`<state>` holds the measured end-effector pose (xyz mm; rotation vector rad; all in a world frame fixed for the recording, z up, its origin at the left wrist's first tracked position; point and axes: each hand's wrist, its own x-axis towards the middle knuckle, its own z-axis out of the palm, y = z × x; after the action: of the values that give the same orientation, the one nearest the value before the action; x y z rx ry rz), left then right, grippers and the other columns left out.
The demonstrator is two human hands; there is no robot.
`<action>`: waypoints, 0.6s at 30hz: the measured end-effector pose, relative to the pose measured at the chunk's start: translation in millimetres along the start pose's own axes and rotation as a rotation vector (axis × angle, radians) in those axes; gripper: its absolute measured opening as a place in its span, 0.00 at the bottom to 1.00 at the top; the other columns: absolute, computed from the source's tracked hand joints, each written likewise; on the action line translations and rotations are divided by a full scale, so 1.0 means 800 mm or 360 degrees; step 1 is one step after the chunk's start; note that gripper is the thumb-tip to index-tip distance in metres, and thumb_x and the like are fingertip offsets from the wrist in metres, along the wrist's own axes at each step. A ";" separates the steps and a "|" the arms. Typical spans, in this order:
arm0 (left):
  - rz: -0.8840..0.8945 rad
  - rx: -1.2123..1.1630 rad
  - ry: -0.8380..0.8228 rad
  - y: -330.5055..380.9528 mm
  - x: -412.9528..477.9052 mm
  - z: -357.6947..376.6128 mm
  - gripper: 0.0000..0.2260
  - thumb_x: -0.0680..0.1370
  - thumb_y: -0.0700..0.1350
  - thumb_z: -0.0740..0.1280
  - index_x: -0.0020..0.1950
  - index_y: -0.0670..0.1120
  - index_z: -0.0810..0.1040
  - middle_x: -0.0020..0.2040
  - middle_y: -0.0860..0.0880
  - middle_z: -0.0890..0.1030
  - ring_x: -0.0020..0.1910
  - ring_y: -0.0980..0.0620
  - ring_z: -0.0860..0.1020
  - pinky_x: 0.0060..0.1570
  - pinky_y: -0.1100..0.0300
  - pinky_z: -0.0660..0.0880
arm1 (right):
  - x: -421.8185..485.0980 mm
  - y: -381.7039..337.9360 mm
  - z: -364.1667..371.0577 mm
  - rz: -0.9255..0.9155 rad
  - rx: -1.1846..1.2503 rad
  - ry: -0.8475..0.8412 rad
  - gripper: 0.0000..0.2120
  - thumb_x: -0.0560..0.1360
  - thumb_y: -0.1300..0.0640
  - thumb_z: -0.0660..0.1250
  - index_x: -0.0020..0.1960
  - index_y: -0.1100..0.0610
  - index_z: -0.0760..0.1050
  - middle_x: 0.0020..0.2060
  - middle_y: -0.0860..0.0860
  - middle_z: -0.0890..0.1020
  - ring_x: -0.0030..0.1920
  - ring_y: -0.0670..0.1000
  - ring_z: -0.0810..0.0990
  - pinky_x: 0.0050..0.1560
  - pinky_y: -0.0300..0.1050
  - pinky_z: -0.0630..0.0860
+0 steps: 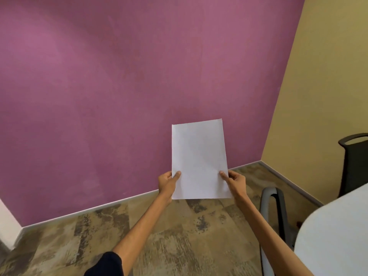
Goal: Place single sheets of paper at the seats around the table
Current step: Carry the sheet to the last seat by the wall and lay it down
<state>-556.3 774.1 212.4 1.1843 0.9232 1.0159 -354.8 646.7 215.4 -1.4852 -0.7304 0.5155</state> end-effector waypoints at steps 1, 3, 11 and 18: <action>-0.0004 0.0015 0.0004 0.001 0.024 0.006 0.07 0.77 0.42 0.71 0.52 0.42 0.82 0.51 0.43 0.85 0.50 0.44 0.84 0.53 0.49 0.81 | 0.024 0.003 0.007 0.0008 0.0006 0.0000 0.09 0.75 0.53 0.72 0.42 0.59 0.82 0.39 0.53 0.85 0.38 0.52 0.80 0.42 0.46 0.78; 0.0004 0.0028 -0.0004 0.006 0.074 0.019 0.05 0.77 0.42 0.71 0.50 0.42 0.82 0.51 0.43 0.85 0.50 0.44 0.83 0.52 0.51 0.81 | 0.071 0.007 0.018 0.0022 0.0024 0.0026 0.10 0.75 0.53 0.72 0.41 0.59 0.81 0.37 0.53 0.84 0.37 0.52 0.79 0.40 0.45 0.77; 0.0018 0.0064 -0.0119 0.022 0.235 0.099 0.07 0.77 0.42 0.71 0.49 0.38 0.81 0.46 0.44 0.85 0.45 0.45 0.82 0.46 0.51 0.81 | 0.235 0.022 0.021 0.0073 0.0087 0.0127 0.13 0.74 0.56 0.72 0.45 0.67 0.81 0.41 0.60 0.84 0.39 0.56 0.79 0.43 0.53 0.76; -0.0013 0.0103 -0.0189 0.004 0.355 0.199 0.09 0.76 0.43 0.72 0.48 0.37 0.81 0.46 0.42 0.83 0.43 0.46 0.79 0.47 0.48 0.79 | 0.355 0.047 -0.017 0.0135 0.0040 0.0231 0.14 0.75 0.55 0.72 0.44 0.68 0.81 0.41 0.65 0.83 0.39 0.56 0.77 0.42 0.53 0.75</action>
<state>-323.2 1001.6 227.7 1.2802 0.8718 0.9047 -143.9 841.6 212.9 -1.5179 -0.5473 0.4735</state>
